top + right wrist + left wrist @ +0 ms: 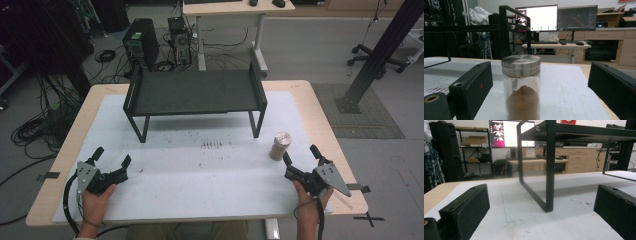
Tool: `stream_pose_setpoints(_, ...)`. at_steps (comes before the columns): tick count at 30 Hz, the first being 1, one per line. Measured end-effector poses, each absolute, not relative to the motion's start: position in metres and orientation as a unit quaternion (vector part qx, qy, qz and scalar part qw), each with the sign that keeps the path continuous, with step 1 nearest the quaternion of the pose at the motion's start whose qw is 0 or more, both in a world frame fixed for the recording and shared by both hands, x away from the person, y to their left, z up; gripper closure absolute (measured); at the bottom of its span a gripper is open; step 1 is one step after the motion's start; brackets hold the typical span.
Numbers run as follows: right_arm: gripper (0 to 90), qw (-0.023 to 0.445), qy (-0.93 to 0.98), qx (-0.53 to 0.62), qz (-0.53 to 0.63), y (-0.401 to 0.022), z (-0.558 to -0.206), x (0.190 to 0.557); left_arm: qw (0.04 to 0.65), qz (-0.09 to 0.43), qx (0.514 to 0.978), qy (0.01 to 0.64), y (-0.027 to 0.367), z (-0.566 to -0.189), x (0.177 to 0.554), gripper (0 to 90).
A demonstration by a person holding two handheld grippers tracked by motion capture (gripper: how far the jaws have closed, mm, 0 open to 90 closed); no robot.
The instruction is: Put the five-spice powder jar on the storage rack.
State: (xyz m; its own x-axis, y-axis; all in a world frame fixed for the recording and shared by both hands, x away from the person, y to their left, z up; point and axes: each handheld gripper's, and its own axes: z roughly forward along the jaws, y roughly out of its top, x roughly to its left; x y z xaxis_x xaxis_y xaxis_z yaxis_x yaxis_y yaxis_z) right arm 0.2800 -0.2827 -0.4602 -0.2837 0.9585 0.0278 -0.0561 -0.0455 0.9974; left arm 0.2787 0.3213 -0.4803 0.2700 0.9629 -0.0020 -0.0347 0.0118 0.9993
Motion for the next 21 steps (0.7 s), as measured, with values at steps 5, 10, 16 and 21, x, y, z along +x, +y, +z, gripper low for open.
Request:
stream_pose_setpoints(5, 5.5, 0.425, 0.546, 0.413, 0.592, -0.273, -0.461, 0.288, 0.574, 0.434, 0.553, 0.420, 0.321, -0.480, 0.279, 0.5)
stream_pose_setpoints(10, 5.5, 0.421, 0.550, 0.413, 0.591, -0.267, -0.463, 0.296, 0.574, 0.434, 0.553, 0.420, 0.321, -0.480, 0.279, 0.5)
stream_pose_setpoints(16, 5.5, 0.418, 0.552, 0.416, 0.590, -0.261, -0.467, 0.306, 0.574, 0.434, 0.553, 0.420, 0.321, -0.480, 0.279, 0.5)
stream_pose_setpoints(21, 5.7, 0.421, 0.556, 0.415, 0.584, -0.255, -0.468, 0.313, 0.574, 0.434, 0.553, 0.420, 0.321, -0.480, 0.279, 0.5)
